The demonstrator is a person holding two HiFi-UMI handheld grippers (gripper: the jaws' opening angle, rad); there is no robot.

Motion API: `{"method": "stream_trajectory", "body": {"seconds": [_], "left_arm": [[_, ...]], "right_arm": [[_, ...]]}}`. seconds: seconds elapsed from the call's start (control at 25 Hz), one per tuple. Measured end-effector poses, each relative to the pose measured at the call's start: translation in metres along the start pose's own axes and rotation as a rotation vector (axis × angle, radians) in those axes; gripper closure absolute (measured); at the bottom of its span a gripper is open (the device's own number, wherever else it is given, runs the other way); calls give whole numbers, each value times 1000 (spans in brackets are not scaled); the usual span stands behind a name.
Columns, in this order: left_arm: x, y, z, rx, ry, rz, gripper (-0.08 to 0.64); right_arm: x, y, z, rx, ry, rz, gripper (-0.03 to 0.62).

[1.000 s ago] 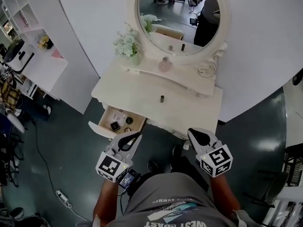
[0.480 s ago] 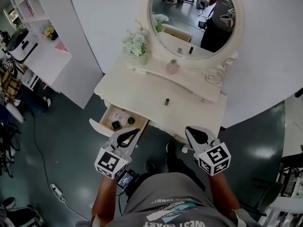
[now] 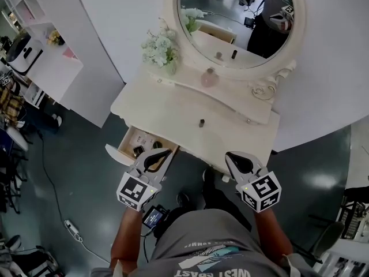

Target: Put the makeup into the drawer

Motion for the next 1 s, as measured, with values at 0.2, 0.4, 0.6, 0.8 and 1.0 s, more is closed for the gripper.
{"method": "stream_trajectory", "body": {"seconds": [0.2, 0.4, 0.6, 0.8, 1.0], "left_arm": [[-17, 4, 37, -36, 7, -13, 557], [-34, 8, 72, -68, 21, -32, 557], [-47, 21, 110, -114, 43, -59, 557], [-58, 38, 148, -157, 65, -88, 557], [-69, 61, 184, -201, 85, -117, 557]], "right_arm": [[27, 6, 18, -22, -16, 21, 591], [51, 9, 36, -50, -30, 37, 591], [73, 17, 50, -77, -37, 61, 591], [97, 30, 61, -107, -36, 89, 591], [117, 42, 73, -135, -35, 114, 591]]}}
Point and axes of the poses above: the fingertips, and each gripper's own axes: z forward along the fingers, x to its right, y out of its underside, the point moved 6 cm from there along -z, backward along the fingers, and after that the axes turned 6 degrees about y, right-handed, at the moved point
